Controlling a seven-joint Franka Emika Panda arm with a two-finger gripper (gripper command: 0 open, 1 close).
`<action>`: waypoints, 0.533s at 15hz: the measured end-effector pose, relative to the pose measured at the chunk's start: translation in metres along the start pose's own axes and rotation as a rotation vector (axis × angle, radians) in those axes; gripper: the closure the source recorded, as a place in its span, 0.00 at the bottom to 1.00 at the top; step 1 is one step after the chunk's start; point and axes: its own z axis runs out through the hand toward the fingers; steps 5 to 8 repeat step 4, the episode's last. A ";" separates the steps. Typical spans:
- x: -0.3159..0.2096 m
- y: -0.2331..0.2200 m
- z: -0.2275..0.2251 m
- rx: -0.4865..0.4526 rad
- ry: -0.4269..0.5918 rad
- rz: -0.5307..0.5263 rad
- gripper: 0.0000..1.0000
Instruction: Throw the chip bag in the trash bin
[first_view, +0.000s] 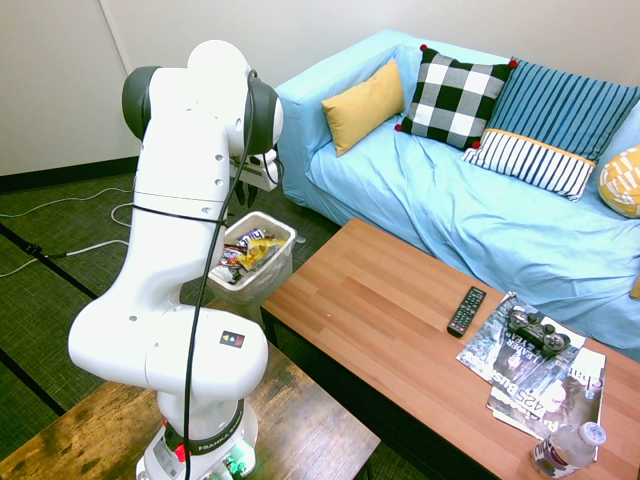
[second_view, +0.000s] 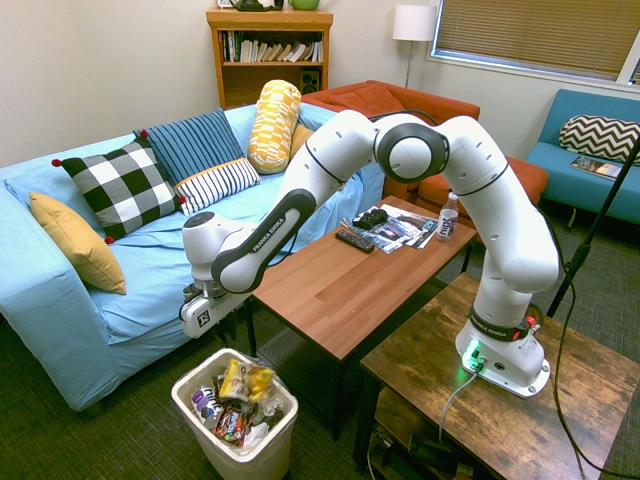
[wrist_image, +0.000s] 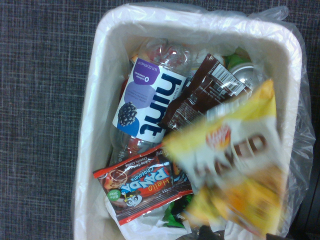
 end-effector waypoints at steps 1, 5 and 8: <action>0.000 0.000 0.000 0.000 -0.001 0.001 0.00; 0.004 0.001 0.000 0.001 -0.007 0.002 0.00; 0.004 0.001 0.000 0.001 -0.007 0.002 0.00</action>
